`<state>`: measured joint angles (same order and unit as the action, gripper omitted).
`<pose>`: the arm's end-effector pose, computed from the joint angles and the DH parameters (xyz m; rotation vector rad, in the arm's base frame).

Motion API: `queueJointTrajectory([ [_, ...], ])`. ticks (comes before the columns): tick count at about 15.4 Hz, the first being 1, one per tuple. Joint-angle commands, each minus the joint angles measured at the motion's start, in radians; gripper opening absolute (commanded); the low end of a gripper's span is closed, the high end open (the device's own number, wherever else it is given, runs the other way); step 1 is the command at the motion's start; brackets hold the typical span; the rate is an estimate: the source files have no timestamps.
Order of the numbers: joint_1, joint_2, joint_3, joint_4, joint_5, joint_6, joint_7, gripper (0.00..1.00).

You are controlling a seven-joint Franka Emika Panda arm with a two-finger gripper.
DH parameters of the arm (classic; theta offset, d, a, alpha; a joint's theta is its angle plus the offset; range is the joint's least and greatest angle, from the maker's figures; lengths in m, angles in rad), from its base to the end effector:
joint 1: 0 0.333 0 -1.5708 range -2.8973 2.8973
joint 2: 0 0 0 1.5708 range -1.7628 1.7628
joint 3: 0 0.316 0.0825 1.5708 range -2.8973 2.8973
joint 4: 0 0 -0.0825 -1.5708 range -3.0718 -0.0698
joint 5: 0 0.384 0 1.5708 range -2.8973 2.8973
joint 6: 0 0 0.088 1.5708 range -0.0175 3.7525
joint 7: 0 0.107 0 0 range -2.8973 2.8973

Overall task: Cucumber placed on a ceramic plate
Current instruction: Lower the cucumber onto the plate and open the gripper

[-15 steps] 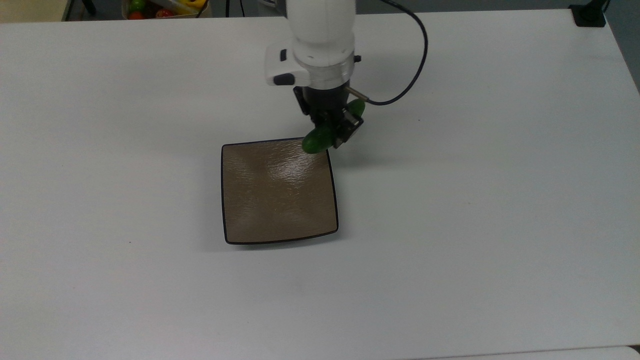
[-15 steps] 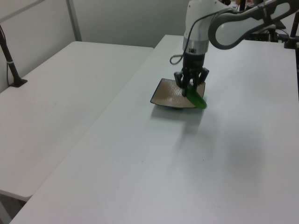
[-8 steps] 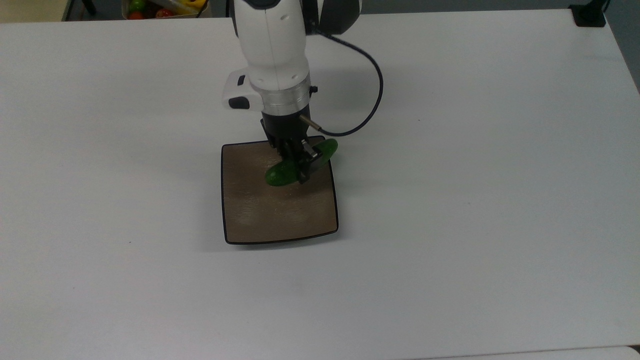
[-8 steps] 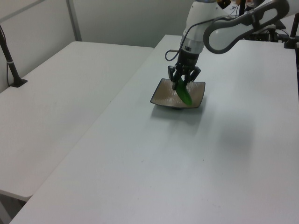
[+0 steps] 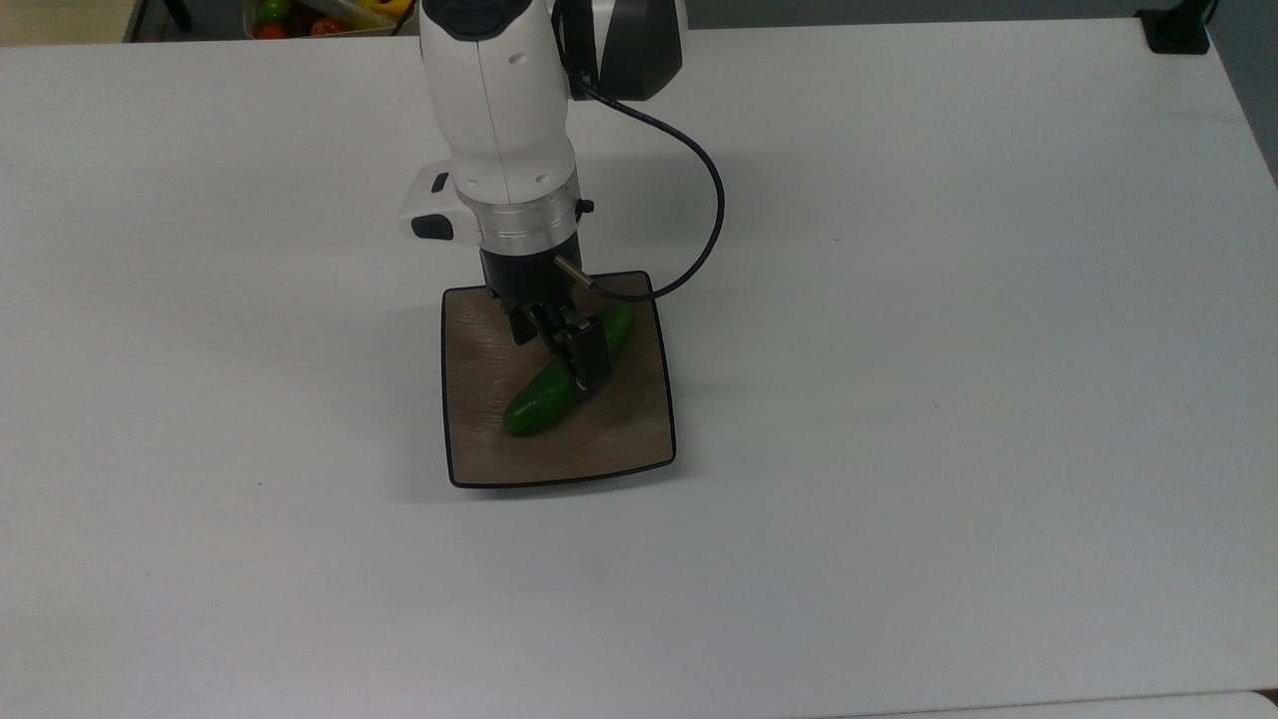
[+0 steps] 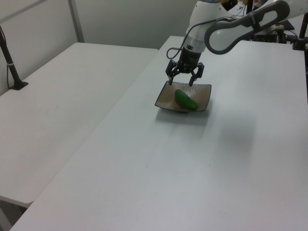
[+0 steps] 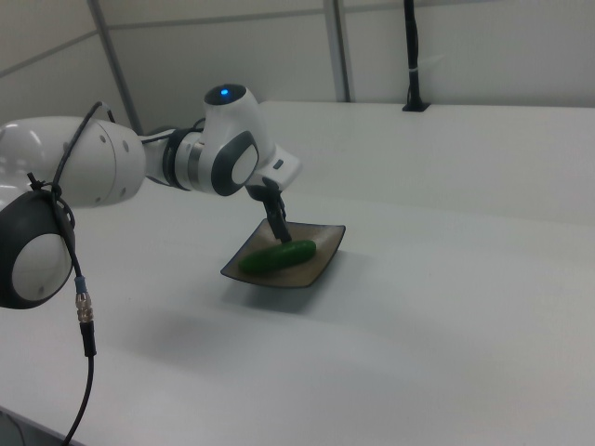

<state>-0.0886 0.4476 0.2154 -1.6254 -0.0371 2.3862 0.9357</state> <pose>0.7003 0.0679 0.4010 -2.6628 1.1601 -0.3651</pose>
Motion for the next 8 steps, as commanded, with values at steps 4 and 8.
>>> queueJointTrajectory([
  [4,-0.002,-0.088,-0.013,0.035,-0.047,-0.207,-0.231,1.00],
  [8,0.018,-0.182,-0.013,0.006,-0.052,-0.543,-0.604,1.00],
])
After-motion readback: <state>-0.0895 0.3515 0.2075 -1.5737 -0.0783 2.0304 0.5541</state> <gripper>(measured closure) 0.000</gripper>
